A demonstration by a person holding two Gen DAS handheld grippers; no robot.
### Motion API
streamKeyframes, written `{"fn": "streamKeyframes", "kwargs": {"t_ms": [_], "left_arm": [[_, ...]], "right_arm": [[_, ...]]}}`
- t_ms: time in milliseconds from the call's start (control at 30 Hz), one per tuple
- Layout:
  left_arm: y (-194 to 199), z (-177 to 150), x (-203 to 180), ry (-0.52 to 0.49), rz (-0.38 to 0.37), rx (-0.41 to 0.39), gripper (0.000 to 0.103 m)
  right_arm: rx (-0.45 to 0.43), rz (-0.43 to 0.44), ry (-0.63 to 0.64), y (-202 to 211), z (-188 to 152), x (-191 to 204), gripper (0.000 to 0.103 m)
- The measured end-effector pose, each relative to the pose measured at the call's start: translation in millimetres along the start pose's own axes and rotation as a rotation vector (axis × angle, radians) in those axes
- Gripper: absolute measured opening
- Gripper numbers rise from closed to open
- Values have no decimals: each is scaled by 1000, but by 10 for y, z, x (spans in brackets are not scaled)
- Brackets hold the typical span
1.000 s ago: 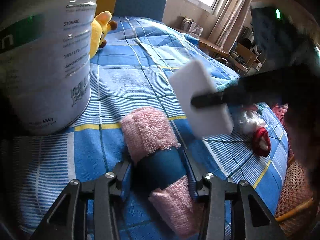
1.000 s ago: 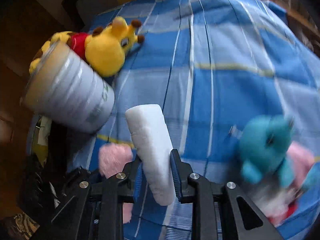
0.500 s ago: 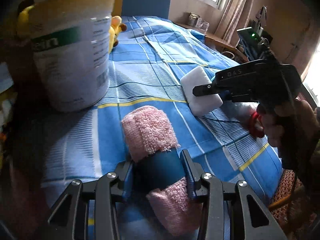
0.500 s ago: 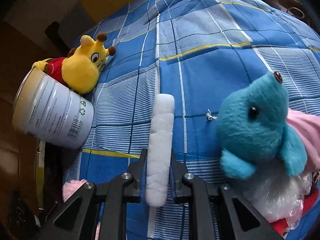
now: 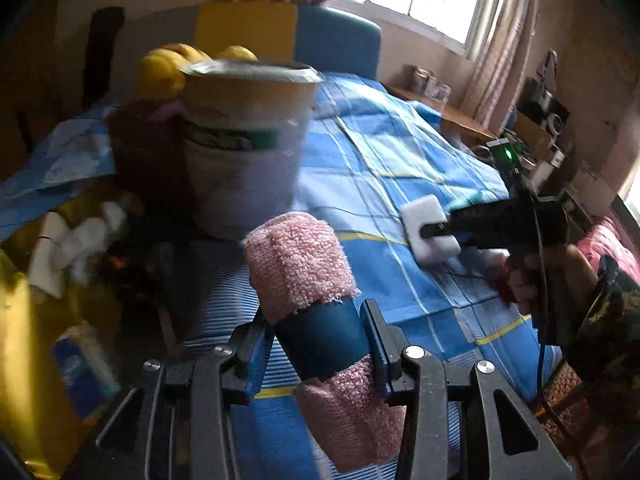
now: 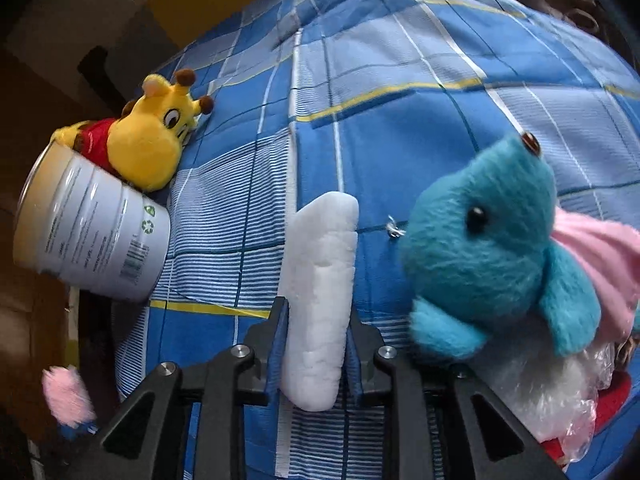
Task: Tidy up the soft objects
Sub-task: 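Carry the towel roll into the gold tray and open the left gripper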
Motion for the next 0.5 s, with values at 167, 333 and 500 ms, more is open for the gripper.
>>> {"fn": "streamKeyframes", "kwargs": {"t_ms": [167,333,500], "left_arm": [[256,9,197,19,68,-38,43],[398,-16,399,64,95,-52,43],[470,-101,667,146,88,-47,43]], "right_arm": [[-27,-37,49,-10,-24,58,24],[-57,-64,105,-9,-65,137,24],[-83,-86,158,-4,-95,199,24]]}}
Point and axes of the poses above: each gripper's, at about its wrist camera, not at the fingertips, and y roughly against the way its jaws point, x to its left, z to its top, the point moved 2 cm from there along -y, roughly the way its jaws point, and after that the axes turned 13 degrees about -y, right-handed, at the moved point
